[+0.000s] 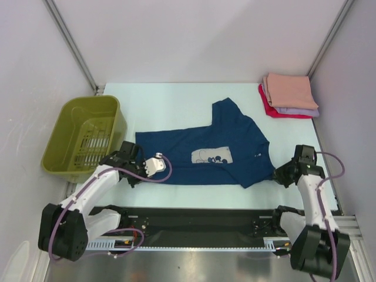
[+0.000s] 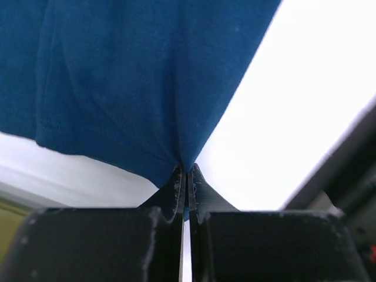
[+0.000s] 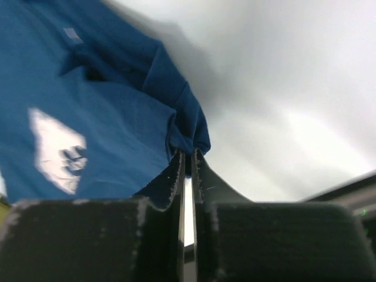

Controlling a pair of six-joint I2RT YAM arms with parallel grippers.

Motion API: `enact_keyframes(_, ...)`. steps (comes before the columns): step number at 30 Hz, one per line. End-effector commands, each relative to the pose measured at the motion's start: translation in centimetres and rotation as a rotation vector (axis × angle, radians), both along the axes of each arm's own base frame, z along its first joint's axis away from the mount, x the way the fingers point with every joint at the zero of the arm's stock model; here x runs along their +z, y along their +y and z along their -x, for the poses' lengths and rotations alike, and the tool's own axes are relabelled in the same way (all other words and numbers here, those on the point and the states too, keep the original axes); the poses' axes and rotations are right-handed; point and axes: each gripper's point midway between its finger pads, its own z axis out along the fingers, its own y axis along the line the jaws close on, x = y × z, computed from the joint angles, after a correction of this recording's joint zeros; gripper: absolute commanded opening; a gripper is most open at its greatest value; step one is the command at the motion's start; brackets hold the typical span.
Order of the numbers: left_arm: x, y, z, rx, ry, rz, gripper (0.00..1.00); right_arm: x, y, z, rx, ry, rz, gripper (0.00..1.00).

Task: Fold and stack the t-shirts
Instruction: Fold the tshirt

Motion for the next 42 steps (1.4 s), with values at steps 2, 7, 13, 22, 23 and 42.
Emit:
enact_keyframes(2,0.5,-0.1,4.5,-0.117,0.153,0.024,0.09,3.0,-0.7,2.0,-0.197,-0.042,0.006,0.18)
enact_keyframes(7,3.6,-0.1,0.8,-0.08,0.059,0.029,0.67,7.0,-2.9,1.3,-0.302,-0.168,0.096,0.58)
enact_keyframes(13,12.7,0.6,-12.1,0.373,-0.259,0.228,0.73,17.2,-2.3,-9.4,0.081,-0.584,0.208,0.62)
enact_keyframes(22,9.1,1.9,-20.4,0.667,-0.135,0.167,0.57,17.0,2.2,-25.5,0.565,-0.468,0.331,0.53)
enact_keyframes(23,8.5,2.4,-21.0,0.684,-0.133,0.136,0.56,16.8,3.2,-27.0,0.604,-0.464,0.327,0.51)
enact_keyframes(42,-0.8,5.1,-24.3,0.643,0.086,-0.011,0.6,-0.6,12.2,-40.5,0.862,-0.298,0.219,0.56)
